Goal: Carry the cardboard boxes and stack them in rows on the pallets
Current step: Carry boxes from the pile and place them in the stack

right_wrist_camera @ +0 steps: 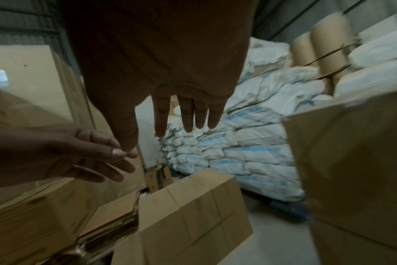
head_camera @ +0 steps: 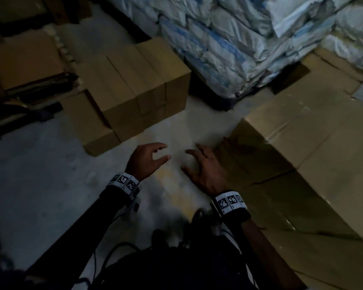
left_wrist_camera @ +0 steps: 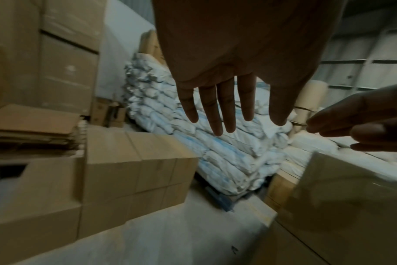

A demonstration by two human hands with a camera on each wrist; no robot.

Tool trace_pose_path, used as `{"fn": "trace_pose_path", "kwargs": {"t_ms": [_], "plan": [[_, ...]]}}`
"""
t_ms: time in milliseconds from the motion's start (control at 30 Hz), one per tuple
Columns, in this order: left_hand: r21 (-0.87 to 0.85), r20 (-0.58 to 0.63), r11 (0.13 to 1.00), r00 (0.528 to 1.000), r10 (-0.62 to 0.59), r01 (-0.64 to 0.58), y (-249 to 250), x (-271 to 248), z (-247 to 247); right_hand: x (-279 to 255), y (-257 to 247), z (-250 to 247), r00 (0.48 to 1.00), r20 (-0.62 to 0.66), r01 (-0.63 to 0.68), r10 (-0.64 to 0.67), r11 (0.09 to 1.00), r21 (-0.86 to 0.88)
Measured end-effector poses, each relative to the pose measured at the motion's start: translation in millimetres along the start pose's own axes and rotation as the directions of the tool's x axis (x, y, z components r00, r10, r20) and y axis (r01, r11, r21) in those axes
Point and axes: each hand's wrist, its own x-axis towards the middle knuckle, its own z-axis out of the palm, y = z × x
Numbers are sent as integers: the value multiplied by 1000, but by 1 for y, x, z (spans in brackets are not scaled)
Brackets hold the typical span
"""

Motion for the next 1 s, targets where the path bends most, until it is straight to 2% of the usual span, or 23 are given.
{"fn": "trace_pose_path", "kwargs": {"t_ms": [200,333,467,633,767,867,1000], "plan": [[2,-21,993,993,-114,114,-54,51,-27,109,-5,29,994,66,80,-82,996,31],[55,-32,978,980,-197,199,-78,111,-60,207,-14,46,988,28,146,-150,983,115],[73,-85,943,944,-320,326,-94,176,-111,311,-36,46,974,24,218,-224,963,157],[65,-201,933,921,-334,353,-122,255,-160,432,-52,55,937,103,317,-333,937,146],[52,-256,916,892,-373,398,-151,295,-186,498,-66,71,903,180,354,-390,913,203],[27,-208,881,865,-456,471,-183,316,-194,541,-70,91,905,222,328,-362,928,176],[64,-62,788,791,-609,612,-246,336,-193,591,-79,131,911,319,236,-263,964,121]]}}
